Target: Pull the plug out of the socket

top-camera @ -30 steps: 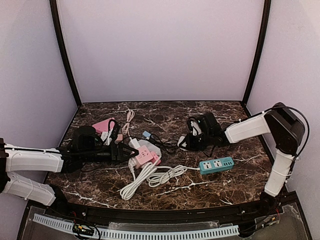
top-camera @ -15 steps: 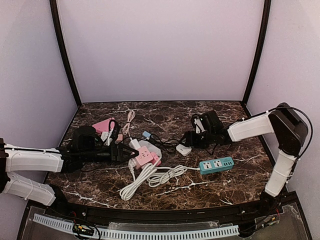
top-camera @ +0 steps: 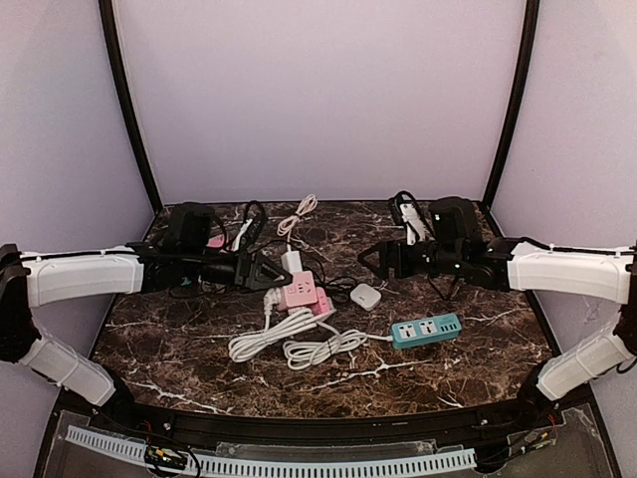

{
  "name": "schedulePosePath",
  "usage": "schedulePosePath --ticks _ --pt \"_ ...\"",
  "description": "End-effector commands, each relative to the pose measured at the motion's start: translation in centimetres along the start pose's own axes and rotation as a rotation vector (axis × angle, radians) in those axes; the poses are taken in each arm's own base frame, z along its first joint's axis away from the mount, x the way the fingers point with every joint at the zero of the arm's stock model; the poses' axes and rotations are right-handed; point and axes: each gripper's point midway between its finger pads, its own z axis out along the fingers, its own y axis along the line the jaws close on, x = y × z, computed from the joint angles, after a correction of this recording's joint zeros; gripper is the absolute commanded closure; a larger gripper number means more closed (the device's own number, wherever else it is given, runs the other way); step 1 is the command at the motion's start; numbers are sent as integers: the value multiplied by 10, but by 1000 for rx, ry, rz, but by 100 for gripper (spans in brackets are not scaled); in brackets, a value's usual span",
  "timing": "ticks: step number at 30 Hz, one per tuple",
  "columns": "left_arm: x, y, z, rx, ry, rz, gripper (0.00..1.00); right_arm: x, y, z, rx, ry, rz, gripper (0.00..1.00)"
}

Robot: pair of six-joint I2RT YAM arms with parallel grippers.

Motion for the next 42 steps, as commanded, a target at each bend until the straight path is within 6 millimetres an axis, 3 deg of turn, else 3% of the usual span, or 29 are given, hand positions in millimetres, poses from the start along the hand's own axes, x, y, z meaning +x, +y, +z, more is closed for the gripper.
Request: schedulePosePath --ticks 1,5,10,13,17,26,33,42 --pt "-20 -54 -7 184 84 268 72 10 57 -19 -185 -7 -138 15" --pt "-29 -65 -6 234 89 358 72 18 81 -28 -241 -14 -186 14" --pt "-29 -57 -4 234 62 378 73 37 85 -23 -244 21 -190 15" --pt "-29 -48 -5 213 49 356 73 47 99 -20 -234 10 -218 15" --pt "-31 -35 -6 172 35 330 74 53 108 -9 -157 0 -216 15" --pt "-36 -31 -10 168 16 313 74 64 120 21 10 16 -209 16" --pt "-38 -33 -15 161 7 322 74 63 120 28 50 17 -216 23" --pt "-40 -37 -20 166 -1 331 75 74 98 26 143 51 -258 23"
